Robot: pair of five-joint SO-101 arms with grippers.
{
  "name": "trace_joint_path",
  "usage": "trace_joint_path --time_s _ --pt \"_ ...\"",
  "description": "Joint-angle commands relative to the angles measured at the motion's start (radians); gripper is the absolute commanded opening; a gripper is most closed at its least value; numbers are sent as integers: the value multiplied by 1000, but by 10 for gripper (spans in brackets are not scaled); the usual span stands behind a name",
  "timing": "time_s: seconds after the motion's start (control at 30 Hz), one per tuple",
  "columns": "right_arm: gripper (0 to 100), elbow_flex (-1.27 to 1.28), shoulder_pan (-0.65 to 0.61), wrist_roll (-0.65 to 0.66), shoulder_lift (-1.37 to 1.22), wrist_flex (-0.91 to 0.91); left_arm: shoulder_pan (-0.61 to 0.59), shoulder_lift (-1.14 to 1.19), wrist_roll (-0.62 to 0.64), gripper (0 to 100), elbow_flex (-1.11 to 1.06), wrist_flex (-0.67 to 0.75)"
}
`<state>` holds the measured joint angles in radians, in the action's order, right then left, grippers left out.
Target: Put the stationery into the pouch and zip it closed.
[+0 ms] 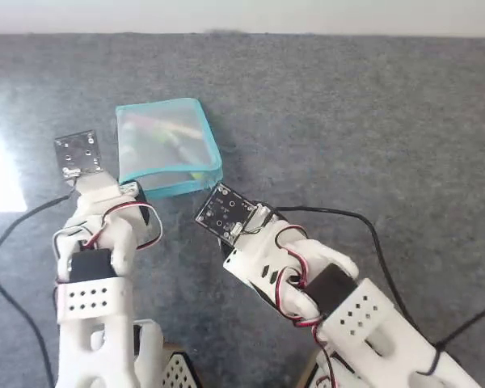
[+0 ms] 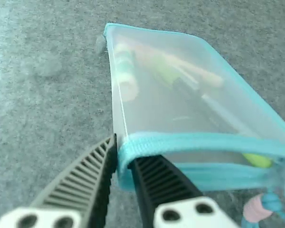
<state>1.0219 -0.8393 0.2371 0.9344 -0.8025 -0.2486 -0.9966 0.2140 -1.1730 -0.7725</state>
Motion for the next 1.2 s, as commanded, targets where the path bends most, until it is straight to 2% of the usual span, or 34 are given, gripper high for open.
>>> trace_joint_path --time_s 0.0,0.17,0.3,0.63,0.8,0.87,1.03,1.17 --pt "187 32 15 -34 -68 162 5 0 18 9 88 -35" --pt "214 -15 51 -37 -262 272 21 2 0 9 85 -35" --pt "244 -89 62 -44 -410 288 25 5 -2 9 85 -31" --pt "243 -187 67 -272 -647 417 26 2 -2 9 84 -32" --pt "240 -227 67 -270 -697 414 26 6 -3 9 84 -31" --pt "202 -227 67 -265 -699 410 26 6 -3 9 84 -31" --pt "20 -229 74 -218 -696 409 28 5 -3 9 73 -29" --pt "6 -241 91 -173 -654 341 28 6 -3 9 73 -29"
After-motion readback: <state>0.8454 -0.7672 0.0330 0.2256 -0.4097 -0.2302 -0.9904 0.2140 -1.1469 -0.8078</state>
